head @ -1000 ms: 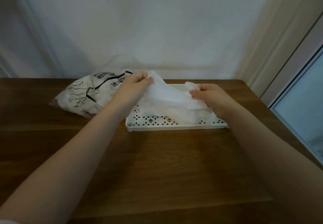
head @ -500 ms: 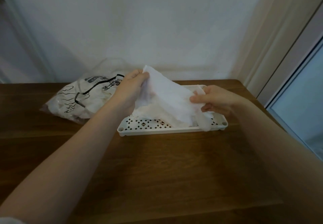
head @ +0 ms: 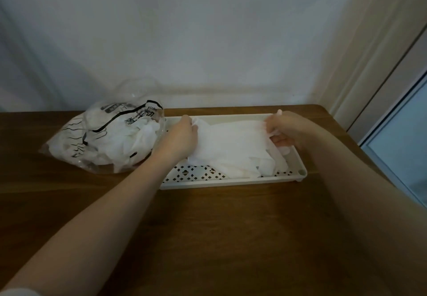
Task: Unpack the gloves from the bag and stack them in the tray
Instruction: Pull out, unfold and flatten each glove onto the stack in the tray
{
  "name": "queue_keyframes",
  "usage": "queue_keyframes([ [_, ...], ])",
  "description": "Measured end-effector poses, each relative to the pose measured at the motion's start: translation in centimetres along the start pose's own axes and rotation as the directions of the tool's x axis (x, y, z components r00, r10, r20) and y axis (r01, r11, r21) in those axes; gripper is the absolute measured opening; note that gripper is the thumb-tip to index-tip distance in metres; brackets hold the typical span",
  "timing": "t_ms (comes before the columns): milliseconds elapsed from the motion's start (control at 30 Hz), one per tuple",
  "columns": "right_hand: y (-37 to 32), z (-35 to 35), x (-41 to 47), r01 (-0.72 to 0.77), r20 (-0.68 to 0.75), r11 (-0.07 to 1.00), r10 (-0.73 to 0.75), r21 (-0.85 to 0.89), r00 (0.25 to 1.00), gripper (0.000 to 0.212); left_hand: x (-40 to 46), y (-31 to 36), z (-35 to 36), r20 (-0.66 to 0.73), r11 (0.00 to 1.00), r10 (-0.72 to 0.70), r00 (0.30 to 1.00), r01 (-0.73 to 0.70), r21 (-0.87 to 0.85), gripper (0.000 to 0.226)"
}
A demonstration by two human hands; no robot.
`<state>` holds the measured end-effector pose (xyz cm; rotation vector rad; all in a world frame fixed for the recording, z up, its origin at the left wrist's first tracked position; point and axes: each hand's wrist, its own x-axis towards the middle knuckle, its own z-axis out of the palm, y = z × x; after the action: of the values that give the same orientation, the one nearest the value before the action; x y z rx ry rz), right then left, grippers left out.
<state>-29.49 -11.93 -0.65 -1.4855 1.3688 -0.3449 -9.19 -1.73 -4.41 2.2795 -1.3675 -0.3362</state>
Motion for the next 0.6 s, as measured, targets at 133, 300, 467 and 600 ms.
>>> queue_keyframes([
  [133,0.3,0.6,1.6,0.078,-0.13,0.988,-0.061,0.132,0.99,0.02,1.3,-0.6,0.5,-0.096,0.997,0.019,0.995,-0.011,0.079,0.023],
  [300,1.3,2.3,1.7,0.209,-0.321,0.8,-0.444,-0.563,0.837,0.044,1.8,-1.5,1.0,-0.109,0.987,0.038,0.993,-0.02,0.162,0.025],
  [467,0.6,7.1,-0.5,0.579,0.133,0.213,-0.858,-0.787,0.496,0.041,2.1,-1.5,1.2,-0.077,0.978,0.02,0.997,-0.003,0.208,0.026],
  [600,1.6,10.6,-0.5,0.641,0.49,0.145,-0.525,-0.754,0.696,0.058,1.7,-1.4,1.2,-0.078,0.959,-0.012,0.997,0.034,0.28,0.027],
])
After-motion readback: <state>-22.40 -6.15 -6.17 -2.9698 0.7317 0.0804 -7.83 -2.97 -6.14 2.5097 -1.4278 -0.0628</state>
